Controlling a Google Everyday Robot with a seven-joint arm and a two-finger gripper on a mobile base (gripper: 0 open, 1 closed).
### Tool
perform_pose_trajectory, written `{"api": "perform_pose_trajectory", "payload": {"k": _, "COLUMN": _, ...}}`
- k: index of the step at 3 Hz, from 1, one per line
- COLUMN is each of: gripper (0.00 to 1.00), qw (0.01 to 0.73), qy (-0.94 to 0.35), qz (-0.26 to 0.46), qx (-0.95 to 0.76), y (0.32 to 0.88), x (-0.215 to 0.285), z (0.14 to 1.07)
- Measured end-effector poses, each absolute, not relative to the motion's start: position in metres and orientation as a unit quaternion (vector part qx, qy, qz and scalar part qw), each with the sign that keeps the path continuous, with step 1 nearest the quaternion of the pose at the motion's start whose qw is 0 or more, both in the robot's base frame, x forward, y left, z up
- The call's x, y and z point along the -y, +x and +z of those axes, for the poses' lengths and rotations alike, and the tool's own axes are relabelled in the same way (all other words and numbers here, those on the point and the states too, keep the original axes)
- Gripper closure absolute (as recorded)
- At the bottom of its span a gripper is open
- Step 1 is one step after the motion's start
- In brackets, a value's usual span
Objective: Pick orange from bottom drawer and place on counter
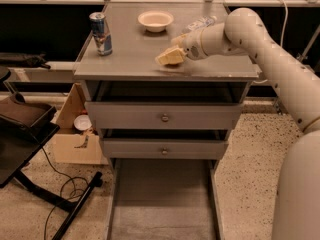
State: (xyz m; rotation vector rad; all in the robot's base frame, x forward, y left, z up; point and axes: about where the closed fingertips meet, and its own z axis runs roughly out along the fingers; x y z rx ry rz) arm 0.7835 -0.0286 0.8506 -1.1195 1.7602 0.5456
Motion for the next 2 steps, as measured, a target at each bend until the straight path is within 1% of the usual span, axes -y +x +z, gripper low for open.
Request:
{"api": "perform_pose_trajectory", "payload": {"k": 1, "gripper": 0.0, "qw": 0.483, "qy": -0.482, "qz": 0.207, "qx": -0.702, "y": 0.795, "x": 0.033, "z": 0.893}}
{"api": "perform_pose_trajectory", "payload": {"k": 2, "gripper": 0.0, "qw": 0.491, "qy": -0.489, "qz": 0.201, "qx": -0.692, "y": 0.801, "x": 0.039, "z": 0.918}}
